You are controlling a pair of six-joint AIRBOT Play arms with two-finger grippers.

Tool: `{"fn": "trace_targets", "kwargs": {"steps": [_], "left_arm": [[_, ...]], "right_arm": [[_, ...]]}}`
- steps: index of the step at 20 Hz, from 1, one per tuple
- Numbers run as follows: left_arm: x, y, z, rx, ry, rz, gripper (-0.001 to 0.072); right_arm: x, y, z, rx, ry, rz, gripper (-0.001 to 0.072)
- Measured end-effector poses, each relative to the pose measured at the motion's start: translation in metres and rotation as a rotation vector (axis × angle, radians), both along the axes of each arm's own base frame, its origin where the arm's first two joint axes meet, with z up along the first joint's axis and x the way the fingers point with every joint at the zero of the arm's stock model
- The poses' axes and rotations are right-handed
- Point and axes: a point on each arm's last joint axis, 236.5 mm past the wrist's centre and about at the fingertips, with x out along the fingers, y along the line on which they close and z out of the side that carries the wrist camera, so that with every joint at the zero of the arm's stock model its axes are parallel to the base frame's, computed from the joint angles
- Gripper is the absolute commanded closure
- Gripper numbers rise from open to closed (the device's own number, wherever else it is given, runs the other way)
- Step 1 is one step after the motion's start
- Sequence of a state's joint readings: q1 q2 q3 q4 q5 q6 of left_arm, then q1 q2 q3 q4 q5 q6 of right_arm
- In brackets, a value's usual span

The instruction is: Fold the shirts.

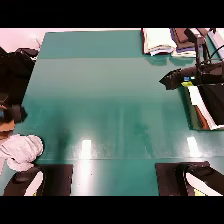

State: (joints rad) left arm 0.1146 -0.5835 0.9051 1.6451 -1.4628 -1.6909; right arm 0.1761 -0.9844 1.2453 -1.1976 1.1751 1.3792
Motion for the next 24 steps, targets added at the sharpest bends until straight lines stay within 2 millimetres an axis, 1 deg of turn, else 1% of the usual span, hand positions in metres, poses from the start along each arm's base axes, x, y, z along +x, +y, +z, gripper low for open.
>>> {"fn": "trace_targets", "kwargs": {"steps": [2, 4, 6, 8, 10, 14, 15, 16, 17, 18, 20, 21, 22, 24], "left_arm": [[-0.023, 0.020, -0.038, 0.028, 0.107, 0.074, 0.0195], [-0.041, 0.031, -0.072, 0.037, 0.186, 0.124, 0.0194], [-0.055, 0.040, -0.100, 0.041, 0.240, 0.166, 0.0194], [-0.064, 0.046, -0.119, 0.041, 0.265, 0.199, 0.0195], [-0.068, 0.050, -0.129, 0.042, 0.273, 0.221, 0.0194], [-0.073, 0.057, -0.143, 0.052, 0.316, 0.237, 0.0201], [-0.074, 0.058, -0.146, 0.054, 0.328, 0.237, 0.0302], [-0.074, 0.060, -0.148, 0.057, 0.340, 0.237, 0.0443], [-0.074, 0.061, -0.150, 0.061, 0.348, 0.235, 0.0654], [-0.074, 0.062, -0.152, 0.064, 0.352, 0.235, 0.0684], [-0.070, 0.064, -0.150, 0.066, 0.345, 0.238, 0.0685], [-0.064, 0.066, -0.144, 0.069, 0.328, 0.240, 0.0686], [-0.057, 0.068, -0.134, 0.070, 0.304, 0.242, 0.0686], [-0.031, 0.066, -0.099, 0.073, 0.212, 0.213, 0.0687]], "right_arm": [[0.001, 0.000, 0.000, 0.001, -0.002, -0.001, 0.0698], [0.001, 0.000, 0.001, 0.001, -0.004, -0.001, 0.0698], [0.001, 0.000, 0.001, 0.001, -0.004, -0.002, 0.0697], [0.001, 0.000, 0.001, 0.001, -0.004, -0.002, 0.0697], [0.001, 0.000, 0.001, 0.001, -0.005, -0.002, 0.0697], [0.001, 0.000, 0.001, 0.001, -0.005, -0.002, 0.0697], [0.001, 0.000, 0.001, 0.001, -0.005, -0.002, 0.0697], [0.001, 0.000, 0.001, 0.001, -0.005, -0.002, 0.0697], [0.001, 0.000, 0.001, 0.001, -0.005, -0.002, 0.0697], [0.001, 0.000, 0.001, 0.001, -0.005, -0.002, 0.0697], [0.001, 0.000, 0.001, 0.001, -0.004, -0.001, 0.0697], [0.001, 0.000, 0.000, 0.001, -0.002, -0.001, 0.0698], [0.000, 0.000, 0.001, 0.000, -0.002, 0.000, 0.0698], [0.001, 0.000, 0.009, 0.003, -0.019, 0.001, 0.0698]]}}
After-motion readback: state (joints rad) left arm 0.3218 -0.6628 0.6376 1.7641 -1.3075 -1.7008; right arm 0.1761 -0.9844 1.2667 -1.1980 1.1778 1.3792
